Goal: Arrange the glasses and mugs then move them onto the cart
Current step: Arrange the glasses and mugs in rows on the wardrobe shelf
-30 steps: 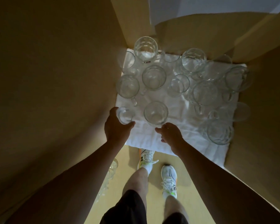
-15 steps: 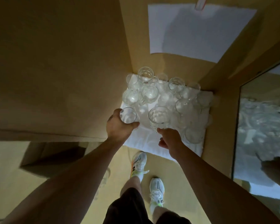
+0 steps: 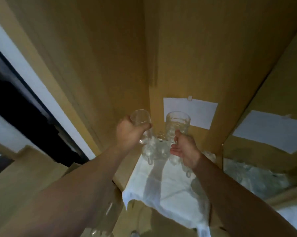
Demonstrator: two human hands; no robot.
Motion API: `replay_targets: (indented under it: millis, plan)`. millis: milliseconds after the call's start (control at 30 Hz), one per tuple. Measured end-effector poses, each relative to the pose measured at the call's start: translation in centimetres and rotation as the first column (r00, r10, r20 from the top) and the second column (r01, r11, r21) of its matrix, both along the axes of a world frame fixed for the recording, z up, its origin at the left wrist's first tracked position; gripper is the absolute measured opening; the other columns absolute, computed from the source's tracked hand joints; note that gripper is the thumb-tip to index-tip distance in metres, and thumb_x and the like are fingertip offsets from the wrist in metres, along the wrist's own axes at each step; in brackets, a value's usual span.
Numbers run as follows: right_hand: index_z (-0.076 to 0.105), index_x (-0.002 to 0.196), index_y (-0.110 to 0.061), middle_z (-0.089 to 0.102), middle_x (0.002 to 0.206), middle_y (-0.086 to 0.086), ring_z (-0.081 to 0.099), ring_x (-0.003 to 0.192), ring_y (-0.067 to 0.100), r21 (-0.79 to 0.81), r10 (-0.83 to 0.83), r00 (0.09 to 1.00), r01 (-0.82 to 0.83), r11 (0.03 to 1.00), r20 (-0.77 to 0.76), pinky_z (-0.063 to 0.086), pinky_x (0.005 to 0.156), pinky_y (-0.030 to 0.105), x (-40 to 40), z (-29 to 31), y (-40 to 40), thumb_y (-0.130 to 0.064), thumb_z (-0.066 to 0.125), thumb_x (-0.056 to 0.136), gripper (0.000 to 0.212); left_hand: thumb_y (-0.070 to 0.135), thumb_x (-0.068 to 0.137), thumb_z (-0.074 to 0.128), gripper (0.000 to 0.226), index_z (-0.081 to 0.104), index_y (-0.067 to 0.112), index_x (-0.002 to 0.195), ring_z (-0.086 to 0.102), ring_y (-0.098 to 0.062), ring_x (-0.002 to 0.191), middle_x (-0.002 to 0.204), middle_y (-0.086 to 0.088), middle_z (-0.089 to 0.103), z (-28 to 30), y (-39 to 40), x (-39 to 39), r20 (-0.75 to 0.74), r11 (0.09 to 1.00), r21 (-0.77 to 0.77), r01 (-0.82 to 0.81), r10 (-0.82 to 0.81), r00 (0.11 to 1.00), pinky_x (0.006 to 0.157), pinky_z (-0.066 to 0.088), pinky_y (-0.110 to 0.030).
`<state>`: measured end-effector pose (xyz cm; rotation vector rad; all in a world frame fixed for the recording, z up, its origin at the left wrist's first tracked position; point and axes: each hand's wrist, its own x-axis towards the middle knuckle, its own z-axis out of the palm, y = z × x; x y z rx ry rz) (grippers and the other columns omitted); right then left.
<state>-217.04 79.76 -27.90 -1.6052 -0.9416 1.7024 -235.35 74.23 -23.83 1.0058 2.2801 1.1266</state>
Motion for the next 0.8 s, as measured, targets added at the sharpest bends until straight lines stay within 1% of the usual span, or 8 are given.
replay_targets:
  millis: [100, 167, 267, 400, 567, 667, 733, 800]
  plan:
    - [0.057, 0.084, -0.011, 0.065, 0.095, 0.018, 0.066, 0.083, 0.03, 0.081, 0.011, 1.0, -0.011, 0.997, -0.004, 0.061, 0.079, 0.044, 0.4, 4.9, -0.7, -0.052, 0.048, 0.102, 0.045, 0.06, 0.054, 0.087, 0.069, 0.068, 0.02, 0.107, 0.068, -0.017, 0.087, 0.097, 0.005, 0.071, 5.0, -0.6, -0.2, -0.001, 0.994, 0.111, -0.014, 0.014, 1.0, 0.078, 0.058, -0.036]
    - [0.058, 0.087, -0.01, 0.065, 0.093, 0.018, 0.066, 0.082, 0.03, 0.158, 0.027, 1.0, -0.029, 0.987, 0.012, 0.061, 0.079, 0.044, 0.8, 7.9, -1.4, -0.052, 0.046, 0.103, 0.047, 0.072, 0.043, 0.082, 0.085, 0.069, 0.02, 0.109, 0.069, -0.02, 0.093, 0.103, 0.003, 0.07, 8.0, -1.0, -0.2, -0.004, 0.982, 0.185, -0.02, 0.021, 1.0, 0.085, 0.058, -0.039]
    - [0.056, 0.084, -0.009, 0.057, 0.072, 0.011, 0.055, 0.059, 0.024, 0.252, 0.042, 0.999, -0.036, 0.967, -0.019, 0.056, 0.057, 0.036, 1.1, 12.2, -2.8, -0.049, 0.047, 0.103, 0.045, 0.084, 0.035, 0.074, 0.103, 0.069, 0.024, 0.117, 0.068, -0.02, 0.1, 0.109, 0.003, 0.069, 11.7, -1.6, -0.4, 0.004, 0.958, 0.287, 0.012, -0.014, 1.0, 0.091, 0.057, -0.039]
    - [0.056, 0.083, -0.011, 0.057, 0.074, 0.011, 0.054, 0.057, 0.023, 0.342, 0.016, 1.0, -0.007, 0.94, -0.024, 0.062, 0.075, 0.041, 1.0, 17.4, -5.2, -0.05, 0.049, 0.102, 0.044, 0.084, 0.043, 0.074, 0.086, 0.068, 0.028, 0.109, 0.067, -0.019, 0.101, 0.109, 0.004, 0.068, 16.4, -3.8, -0.6, 0.001, 0.904, 0.421, 0.072, -0.08, 0.997, 0.093, 0.056, -0.04]
    - [0.051, 0.083, -0.013, 0.053, 0.059, 0.004, 0.048, 0.055, 0.019, 0.454, 0.015, 0.998, 0.014, 0.891, -0.06, 0.055, 0.072, 0.039, 0.5, 21.7, -9.1, -0.05, 0.048, 0.103, 0.042, 0.08, 0.052, 0.075, 0.073, 0.066, 0.032, 0.107, 0.062, -0.016, 0.107, 0.113, 0.007, 0.063, 20.6, -7.1, -1.2, -0.002, 0.809, 0.567, 0.155, -0.187, 0.982, 0.099, 0.051, -0.041]
    - [0.051, 0.084, -0.012, 0.051, 0.07, 0.011, 0.045, 0.057, 0.021, 0.488, 0.001, 0.997, 0.037, 0.872, -0.077, 0.051, 0.067, 0.039, 0.1, 23.4, -11.8, -0.049, 0.049, 0.103, 0.042, 0.078, 0.058, 0.074, 0.067, 0.065, 0.034, 0.107, 0.06, -0.014, 0.109, 0.115, 0.007, 0.062, 22.1, -8.6, -1.9, 0.01, 0.742, 0.645, 0.182, -0.246, 0.969, 0.101, 0.049, -0.042]
    - [0.052, 0.085, -0.011, 0.054, 0.077, 0.016, 0.048, 0.063, 0.024, 0.503, -0.023, 0.998, 0.051, 0.863, -0.063, 0.055, 0.067, 0.041, 0.1, 23.9, -13.6, -0.048, 0.051, 0.102, 0.041, 0.079, 0.06, 0.074, 0.07, 0.063, 0.035, 0.113, 0.06, -0.014, 0.113, 0.117, 0.008, 0.064, 22.4, -9.6, -2.1, 0.023, 0.713, 0.672, 0.2, -0.29, 0.957, 0.103, 0.049, -0.042]
    - [0.052, 0.088, -0.011, 0.055, 0.081, 0.017, 0.049, 0.07, 0.027, 0.511, -0.045, 0.997, 0.067, 0.857, -0.056, 0.054, 0.067, 0.04, 0.2, 23.9, -15.5, -0.046, 0.05, 0.103, 0.039, 0.072, 0.066, 0.078, 0.068, 0.06, 0.033, 0.119, 0.061, -0.012, 0.115, 0.118, 0.009, 0.066, 22.2, -10.8, -2.1, 0.057, 0.696, 0.686, 0.211, -0.34, 0.939, 0.103, 0.048, -0.036]
